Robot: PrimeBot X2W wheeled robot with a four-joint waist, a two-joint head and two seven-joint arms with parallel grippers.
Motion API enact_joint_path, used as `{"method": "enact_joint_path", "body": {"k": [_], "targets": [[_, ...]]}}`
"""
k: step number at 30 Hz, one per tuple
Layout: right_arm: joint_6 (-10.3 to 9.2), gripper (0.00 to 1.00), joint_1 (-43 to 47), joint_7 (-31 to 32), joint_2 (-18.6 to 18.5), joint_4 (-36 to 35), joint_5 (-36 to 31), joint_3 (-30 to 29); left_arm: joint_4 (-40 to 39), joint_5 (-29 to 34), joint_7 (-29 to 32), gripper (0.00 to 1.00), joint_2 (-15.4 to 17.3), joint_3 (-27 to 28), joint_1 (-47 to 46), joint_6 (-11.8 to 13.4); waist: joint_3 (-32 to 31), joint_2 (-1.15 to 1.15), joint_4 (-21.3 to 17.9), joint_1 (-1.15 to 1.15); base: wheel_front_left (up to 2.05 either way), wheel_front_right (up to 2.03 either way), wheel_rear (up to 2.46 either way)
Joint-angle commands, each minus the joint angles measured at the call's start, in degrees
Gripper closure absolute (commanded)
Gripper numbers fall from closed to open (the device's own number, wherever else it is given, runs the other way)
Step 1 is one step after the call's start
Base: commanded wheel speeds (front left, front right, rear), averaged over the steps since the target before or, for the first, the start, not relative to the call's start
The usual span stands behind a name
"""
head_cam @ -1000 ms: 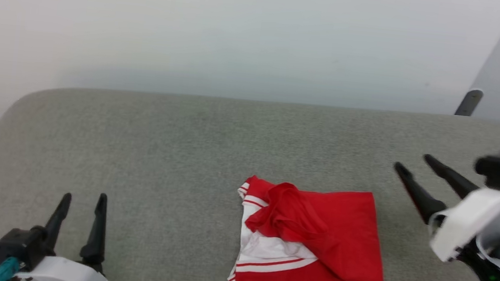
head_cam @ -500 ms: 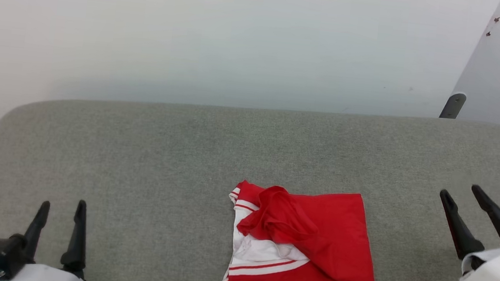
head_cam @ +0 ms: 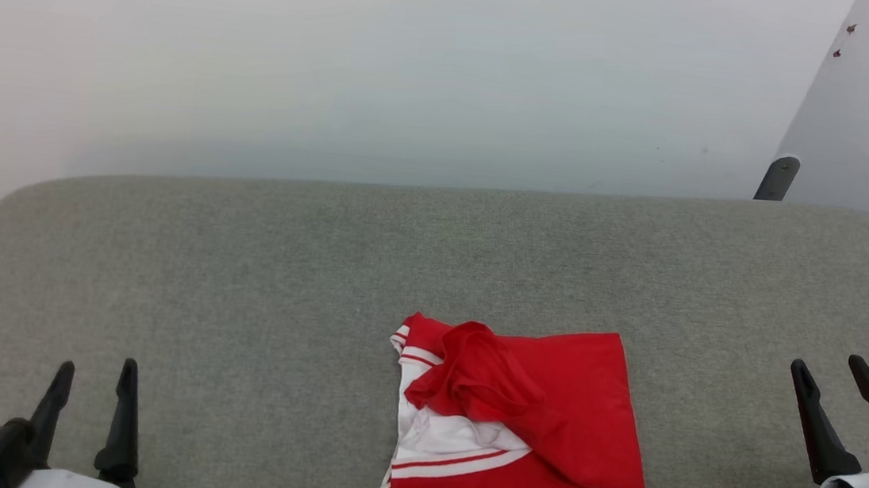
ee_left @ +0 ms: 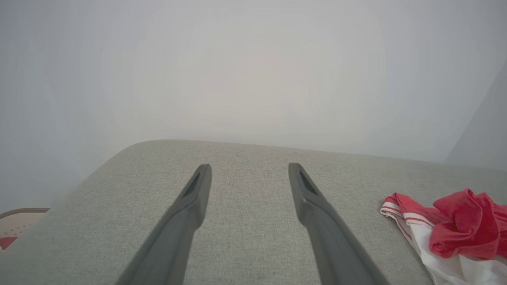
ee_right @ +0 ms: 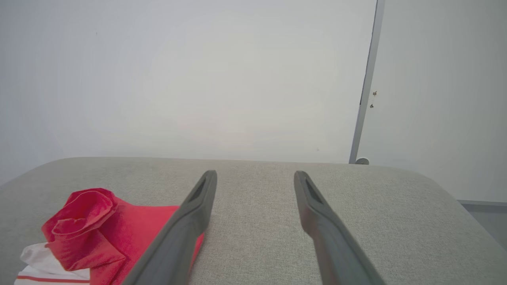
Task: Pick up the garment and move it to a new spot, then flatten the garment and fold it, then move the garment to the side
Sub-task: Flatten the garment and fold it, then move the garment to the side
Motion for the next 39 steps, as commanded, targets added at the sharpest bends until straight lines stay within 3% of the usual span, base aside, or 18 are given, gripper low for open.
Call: {"method": "enact_joint_path", "body": {"k": [1, 12, 24, 39], "targets": [[-0.07, 0.0, 0.8, -0.2, 0.3, -0.5, -0.6, -0.6, -0.2, 0.5, 0.0, 0.0, -0.2, 0.3, 0.6, 0.0, 0.0, 0.0, -0.1, 0.0, 0.0, 0.0, 0.0], [-0.07, 0.0, 3.8, -0.3, 2.3, -3.2, -3.1, -4.4, -0.3, 1.1, 0.0, 0.0, -0.7, 0.2, 0.5, -0.2, 0.0, 0.0, 0.1, 0.0, 0.0, 0.0, 0.0], [-0.07, 0.0, 4.3, 1.1, 3.0, -3.1, -3.4, -4.3, -0.3, 1.6, 0.0, 0.0, -1.1, -0.4, 0.6, -0.4, 0.0, 0.0, 1.2, 0.0, 0.0, 0.0, 0.0], [-0.07, 0.0, -2.9, 19.2, 0.8, 1.9, 1.6, 3.8, -1.7, 2.3, 0.9, 0.0, -1.8, -2.8, 0.4, 0.8, 3.2, 0.0, 10.2, 0.0, 0.0, 0.0, 0.0]]}}
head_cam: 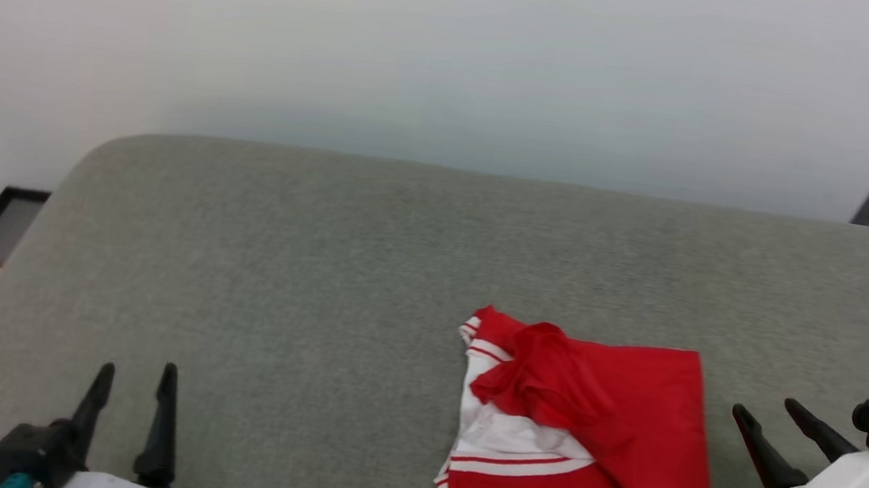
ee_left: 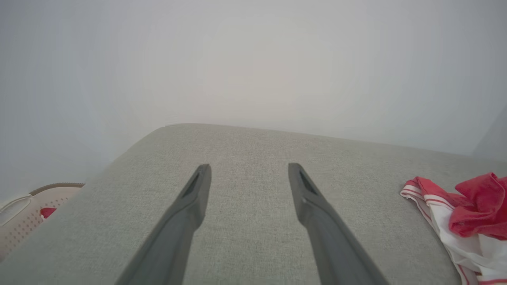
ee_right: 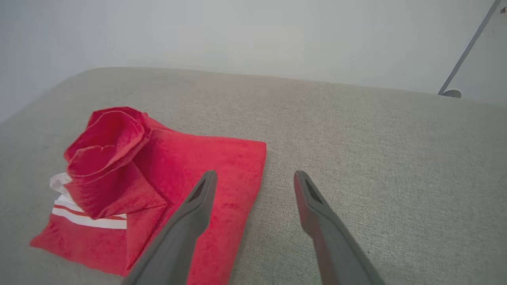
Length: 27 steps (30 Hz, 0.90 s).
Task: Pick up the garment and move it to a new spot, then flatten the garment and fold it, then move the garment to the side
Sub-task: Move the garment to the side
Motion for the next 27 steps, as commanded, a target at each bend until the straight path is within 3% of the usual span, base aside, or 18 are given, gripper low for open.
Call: {"method": "enact_joint_path", "body": {"k": [1, 10, 18, 19, 20, 21, 27], "targets": [[-0.07, 0.0, -1.5, 1.9, -0.6, 0.8, 0.4, 0.5, -0.2, 0.1, 0.0, 0.0, -0.4, -0.5, -0.3, 0.2, 2.3, 0.0, 3.4, 0.0, 0.0, 0.0, 0.0], [-0.07, 0.0, -5.6, 14.3, -2.6, 5.9, 4.1, 2.6, 1.2, 0.1, -0.5, 0.0, -2.4, -2.7, -3.2, -0.3, 7.4, 0.0, 8.4, 0.0, 0.0, 0.0, 0.0], [-0.07, 0.0, -8.3, 21.4, -1.7, 9.9, 7.3, 3.3, 2.9, 0.1, -0.9, 0.0, -4.2, -3.2, -5.9, -0.6, 10.0, 0.0, 10.8, 0.0, 0.0, 0.0, 0.0], [-0.07, 0.04, -8.3, 22.6, -1.4, 10.2, 7.6, 4.0, 3.1, 0.1, -0.9, 0.0, -4.4, -3.2, -6.2, -0.6, 10.1, 0.0, 11.0, 0.0, 0.0, 0.0, 0.0], [-0.06, 0.64, -8.4, 23.6, -1.2, 10.2, 7.9, 4.8, 3.2, 0.1, -1.0, 0.0, -4.5, -3.1, -6.5, -0.7, 10.3, 0.0, 11.2, 0.0, 0.0, 0.0, 0.0], [-0.02, 1.0, -8.5, 24.2, -1.1, 9.9, 8.2, 5.5, 3.2, 0.2, -0.9, 0.0, -4.7, -3.0, -6.6, -0.8, 10.5, 0.0, 11.3, 0.0, 0.0, 0.0, 0.0], [-0.04, 1.0, -10.0, 25.5, -3.2, 8.7, 8.9, 7.5, 2.7, 0.7, -1.0, 0.0, -5.2, -1.7, -6.7, -1.1, 10.9, 0.0, 11.3, 0.0, 0.0, 0.0, 0.0]]}}
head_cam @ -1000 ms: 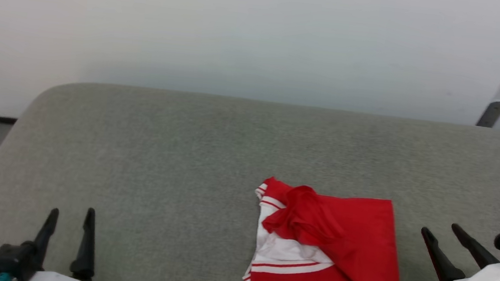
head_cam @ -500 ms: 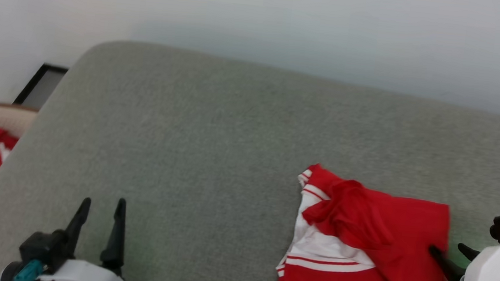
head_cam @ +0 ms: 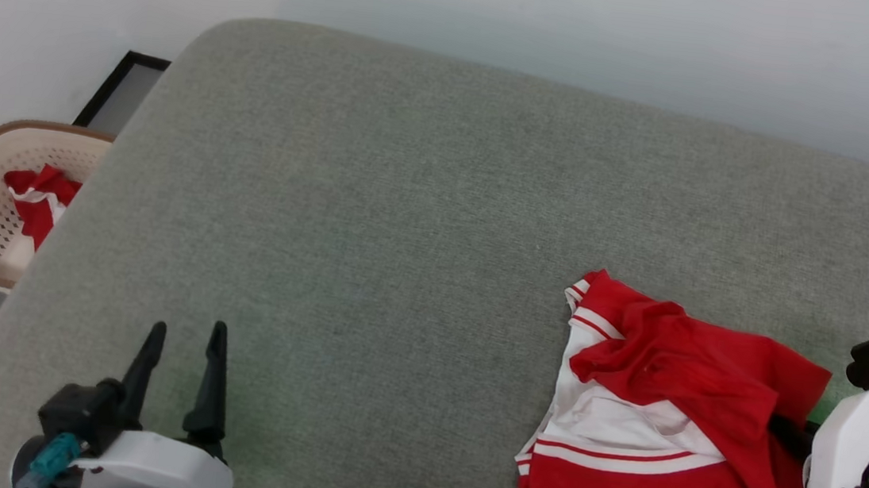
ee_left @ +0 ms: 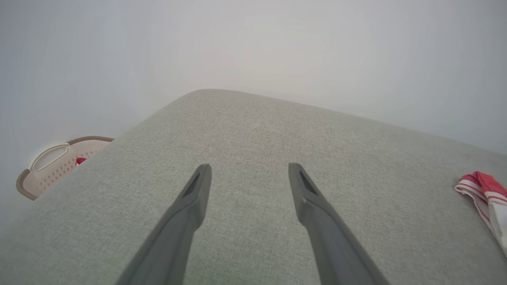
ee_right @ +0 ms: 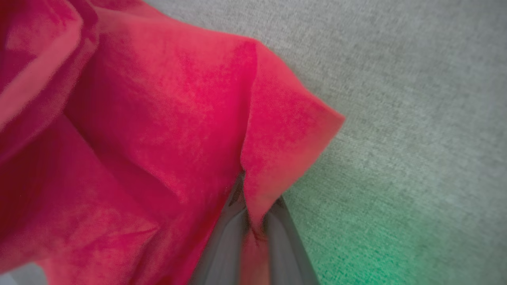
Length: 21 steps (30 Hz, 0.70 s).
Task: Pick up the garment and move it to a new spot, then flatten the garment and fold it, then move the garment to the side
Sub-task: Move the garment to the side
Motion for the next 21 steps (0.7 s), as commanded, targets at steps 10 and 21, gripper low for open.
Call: {"method": "enact_joint_path", "body": {"k": [10, 21], "targets": [[-0.1, 1.0, -3.3, -2.1, -4.2, -4.2, -1.5, 2.0, -0.9, 1.6, -0.1, 0.0, -0.1, 0.9, -1.8, -1.0, 0.6, 0.0, -3.5, 0.0, 0.0, 0.0, 0.0], [-0.1, 1.0, -7.8, -4.6, -11.4, -9.0, -3.7, 2.5, -0.8, 2.9, -0.1, 0.0, 1.2, -0.8, -5.8, -1.6, 1.9, 0.0, -10.4, 0.0, 0.0, 0.0, 0.0]]}}
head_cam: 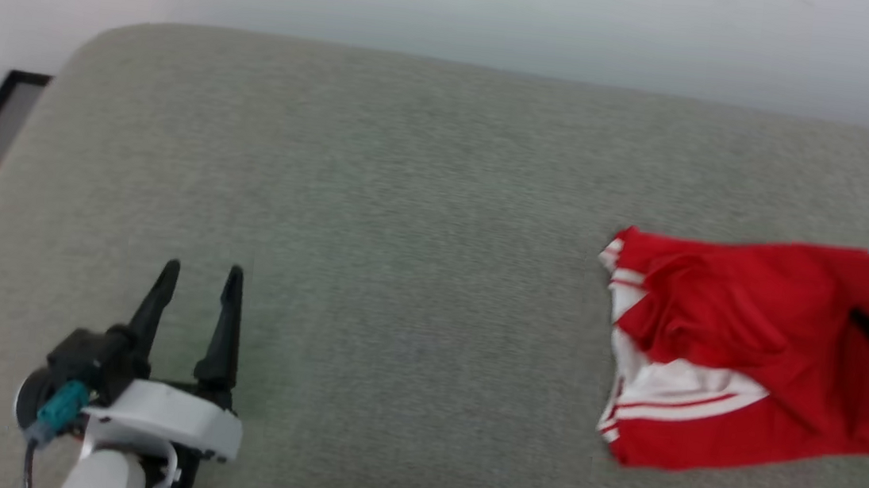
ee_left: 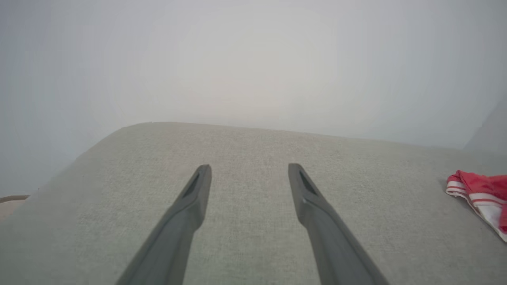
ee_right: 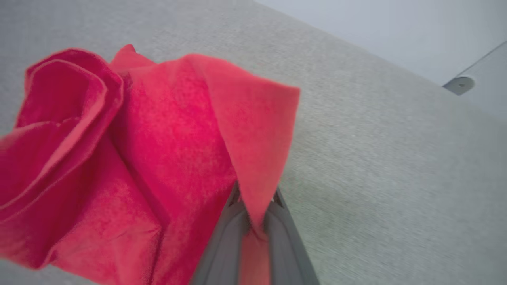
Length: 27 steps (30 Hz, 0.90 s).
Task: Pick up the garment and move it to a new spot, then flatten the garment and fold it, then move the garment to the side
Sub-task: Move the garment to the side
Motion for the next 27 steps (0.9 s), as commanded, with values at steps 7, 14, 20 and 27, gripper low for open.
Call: {"method": "enact_joint_path", "body": {"k": [7, 14, 20, 27], "targets": [[-0.09, 1.0, -4.9, -3.1, -3.5, -1.0, -2.0, 0.3, 0.6, 0.8, 0.0, 0.0, 1.6, -2.3, -5.1, -0.3, 2.8, 0.0, -6.8, 0.0, 0.0, 0.0, 0.0], [-0.09, 1.0, -10.3, -7.2, -6.4, 1.7, -4.6, 2.1, 1.5, 0.9, 0.0, 0.0, 3.3, -5.5, -10.4, -0.4, 6.2, 0.0, -11.5, 0.0, 0.0, 0.0, 0.0], [-0.09, 1.0, -15.8, -12.4, -9.0, 6.7, -6.3, 5.7, 1.9, 0.6, 0.0, 0.0, 4.4, -8.7, -14.4, -0.4, 9.8, 0.0, -14.3, 0.0, 0.0, 0.0, 0.0], [-0.09, 1.0, -21.9, -17.4, -10.2, 14.2, -9.8, 8.8, 2.6, 0.2, 0.0, 0.0, 6.0, -11.5, -18.5, -0.4, 13.7, 0.0, -16.7, 0.0, 0.0, 0.0, 0.0]]}}
